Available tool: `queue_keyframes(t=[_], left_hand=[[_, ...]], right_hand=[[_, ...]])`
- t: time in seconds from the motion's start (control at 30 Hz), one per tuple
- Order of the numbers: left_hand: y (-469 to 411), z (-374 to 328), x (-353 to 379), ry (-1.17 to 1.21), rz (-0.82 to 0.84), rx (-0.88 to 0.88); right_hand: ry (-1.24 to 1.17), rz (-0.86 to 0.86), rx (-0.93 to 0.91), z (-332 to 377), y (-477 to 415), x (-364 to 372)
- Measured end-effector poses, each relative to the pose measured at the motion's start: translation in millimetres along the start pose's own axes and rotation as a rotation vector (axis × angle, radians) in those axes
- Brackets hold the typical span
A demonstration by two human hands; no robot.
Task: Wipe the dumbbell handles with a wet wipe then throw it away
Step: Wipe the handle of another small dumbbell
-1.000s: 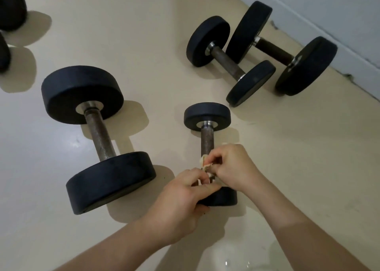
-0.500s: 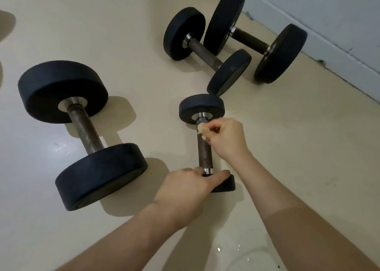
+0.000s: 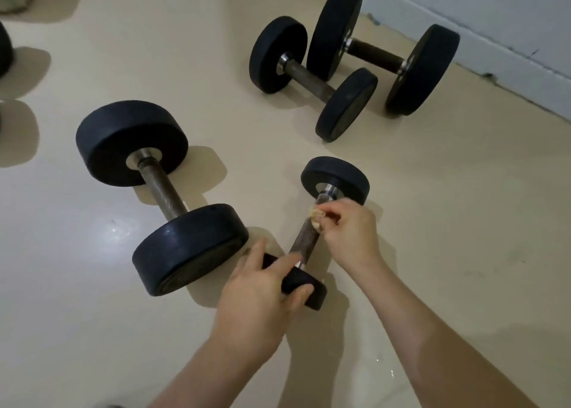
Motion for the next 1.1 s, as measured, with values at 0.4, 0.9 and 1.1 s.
queue_keyframes(t=[0.4, 0.9, 1.1], left_hand=[[13, -19, 27, -0.244, -0.077, -0.046], [20, -38, 31, -0.269, -0.076, 0.073], [30, -48, 38, -0.248, -0.157, 0.213]], right_hand=[[-0.084, -0.167, 0.102, -28, 13, -19], [-0.01, -0.081, 0.048, -28, 18, -24], [0.036, 0.062, -0.054, -14, 50, -1]])
Point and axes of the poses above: each hand's wrist, its own y-axis away from the middle knuckle, its own x-axis out of the palm, z = x × y, the point moved 10 cm from there along -y, towards the middle knuckle, and after that the axes turned 15 degrees about z, right-handed, at the moved point
